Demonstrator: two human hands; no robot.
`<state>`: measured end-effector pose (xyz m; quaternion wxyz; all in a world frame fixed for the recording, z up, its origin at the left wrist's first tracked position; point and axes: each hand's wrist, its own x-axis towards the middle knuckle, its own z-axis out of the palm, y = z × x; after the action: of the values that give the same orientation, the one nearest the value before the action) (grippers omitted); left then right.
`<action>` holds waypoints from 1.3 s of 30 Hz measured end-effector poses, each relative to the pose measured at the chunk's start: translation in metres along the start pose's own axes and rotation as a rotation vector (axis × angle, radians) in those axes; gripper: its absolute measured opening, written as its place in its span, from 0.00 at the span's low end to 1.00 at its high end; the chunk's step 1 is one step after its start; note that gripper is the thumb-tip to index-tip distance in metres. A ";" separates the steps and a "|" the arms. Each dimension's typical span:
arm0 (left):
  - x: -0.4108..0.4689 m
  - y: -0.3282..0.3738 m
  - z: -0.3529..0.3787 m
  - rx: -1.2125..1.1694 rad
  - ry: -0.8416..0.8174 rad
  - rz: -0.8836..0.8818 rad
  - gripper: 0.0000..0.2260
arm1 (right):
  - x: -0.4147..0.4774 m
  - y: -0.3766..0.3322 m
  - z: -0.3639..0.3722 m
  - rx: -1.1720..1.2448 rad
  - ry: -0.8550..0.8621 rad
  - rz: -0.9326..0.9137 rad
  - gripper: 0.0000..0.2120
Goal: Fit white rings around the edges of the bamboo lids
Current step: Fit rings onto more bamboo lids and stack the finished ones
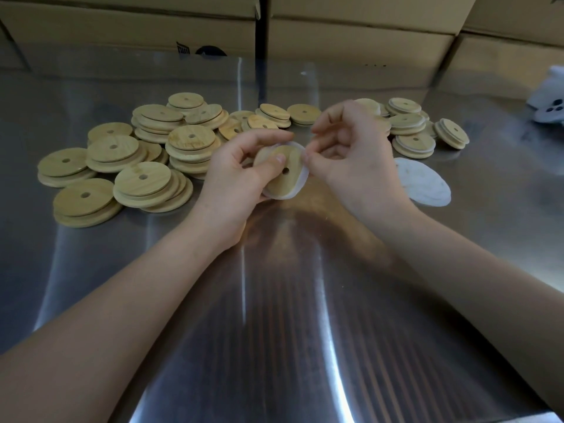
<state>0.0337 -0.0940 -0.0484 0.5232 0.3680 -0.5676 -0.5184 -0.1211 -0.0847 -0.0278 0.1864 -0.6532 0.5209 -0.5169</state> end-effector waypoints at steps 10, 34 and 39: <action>0.008 -0.006 -0.006 0.238 0.051 0.176 0.15 | 0.004 -0.001 -0.003 0.008 -0.089 -0.043 0.18; 0.005 -0.004 -0.004 -0.058 -0.019 0.013 0.14 | 0.003 -0.002 -0.006 0.062 -0.070 0.079 0.15; 0.003 -0.004 -0.005 0.022 -0.011 0.060 0.09 | -0.001 -0.002 -0.002 0.020 0.006 -0.011 0.18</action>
<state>0.0372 -0.0991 -0.0524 0.5314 0.3537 -0.5867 -0.4983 -0.1218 -0.0826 -0.0255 0.1886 -0.6528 0.5125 -0.5250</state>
